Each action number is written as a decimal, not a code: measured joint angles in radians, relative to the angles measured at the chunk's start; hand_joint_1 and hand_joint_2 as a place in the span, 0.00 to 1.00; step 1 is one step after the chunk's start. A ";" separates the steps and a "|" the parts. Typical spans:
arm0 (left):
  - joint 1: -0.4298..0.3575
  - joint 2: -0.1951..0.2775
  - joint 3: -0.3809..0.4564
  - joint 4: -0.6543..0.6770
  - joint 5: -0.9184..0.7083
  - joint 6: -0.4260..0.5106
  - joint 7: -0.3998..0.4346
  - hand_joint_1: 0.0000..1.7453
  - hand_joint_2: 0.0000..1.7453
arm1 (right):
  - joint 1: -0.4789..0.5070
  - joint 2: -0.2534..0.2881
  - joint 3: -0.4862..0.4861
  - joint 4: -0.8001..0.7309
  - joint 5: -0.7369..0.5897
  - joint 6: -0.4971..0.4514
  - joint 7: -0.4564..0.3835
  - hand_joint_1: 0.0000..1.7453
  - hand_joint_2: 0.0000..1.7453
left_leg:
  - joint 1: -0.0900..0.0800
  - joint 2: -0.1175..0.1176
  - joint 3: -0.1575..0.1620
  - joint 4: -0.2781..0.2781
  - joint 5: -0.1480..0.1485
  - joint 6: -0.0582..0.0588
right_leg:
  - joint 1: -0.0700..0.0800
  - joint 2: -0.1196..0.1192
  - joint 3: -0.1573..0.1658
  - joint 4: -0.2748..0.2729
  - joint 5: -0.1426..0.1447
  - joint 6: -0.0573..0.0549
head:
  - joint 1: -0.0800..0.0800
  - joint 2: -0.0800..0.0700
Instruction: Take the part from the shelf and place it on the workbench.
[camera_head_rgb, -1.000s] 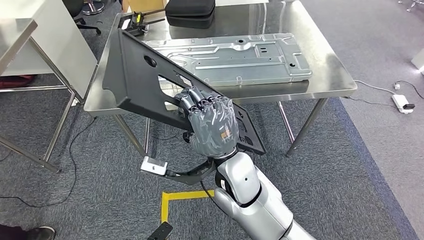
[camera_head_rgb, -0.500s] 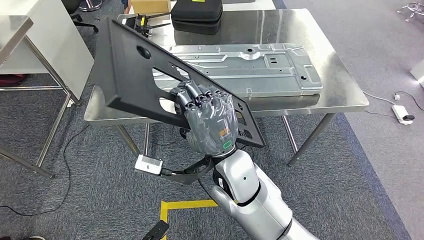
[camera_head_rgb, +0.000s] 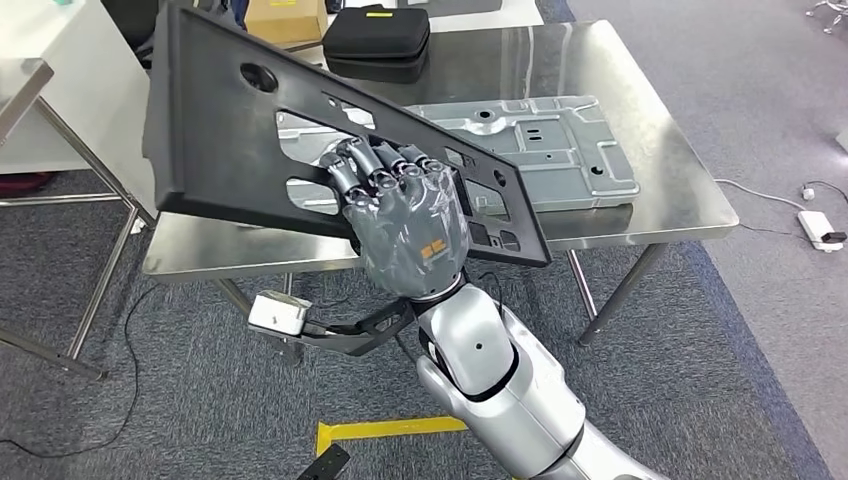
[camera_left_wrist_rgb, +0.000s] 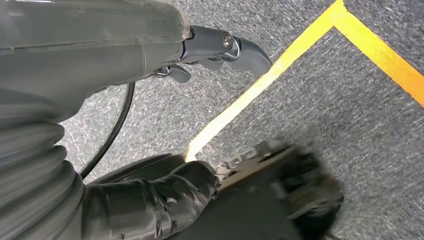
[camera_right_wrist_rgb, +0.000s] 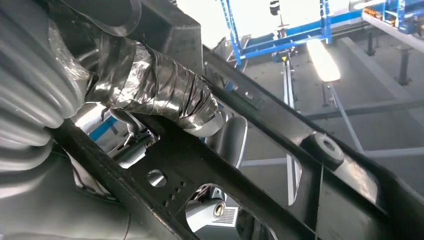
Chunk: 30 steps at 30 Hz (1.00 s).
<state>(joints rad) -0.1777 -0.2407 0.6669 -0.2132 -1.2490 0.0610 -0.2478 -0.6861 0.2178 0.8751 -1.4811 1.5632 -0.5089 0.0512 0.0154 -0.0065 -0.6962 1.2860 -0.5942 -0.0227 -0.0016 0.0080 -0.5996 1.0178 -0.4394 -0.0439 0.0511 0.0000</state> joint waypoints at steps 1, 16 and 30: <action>0.001 0.000 -0.001 0.000 0.000 0.000 0.002 0.00 1.00 | -0.001 0.000 0.000 0.000 0.002 0.000 0.005 1.00 1.00 | 0.001 0.000 0.001 -0.034 0.032 0.000 | 0.000 0.001 0.012 0.001 -0.009 0.002 | 0.000 0.000; -0.005 -0.002 -0.008 0.000 -0.002 0.000 0.011 0.00 1.00 | -0.039 -0.005 0.016 0.019 0.005 -0.018 0.080 1.00 1.00 | -0.005 -0.002 0.125 -0.279 0.139 0.061 | -0.003 -0.002 -0.145 0.265 -0.109 0.055 | 0.001 0.000; -0.012 -0.007 -0.023 0.000 -0.006 -0.004 0.011 0.00 1.00 | -0.057 -0.006 0.016 0.077 0.005 -0.023 0.106 1.00 1.00 | 0.001 0.000 -0.005 0.000 0.012 0.003 | 0.000 -0.001 0.008 -0.012 0.003 -0.005 | -0.006 0.000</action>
<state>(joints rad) -0.1897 -0.2477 0.6439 -0.2132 -1.2554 0.0572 -0.2366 -0.7427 0.2123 0.8913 -1.4041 1.5686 -0.5323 0.1576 0.0161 -0.0067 -0.7012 1.2858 -0.5821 -0.0197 -0.0014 0.0071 -0.5913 1.0057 -0.4364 -0.0489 0.0451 0.0000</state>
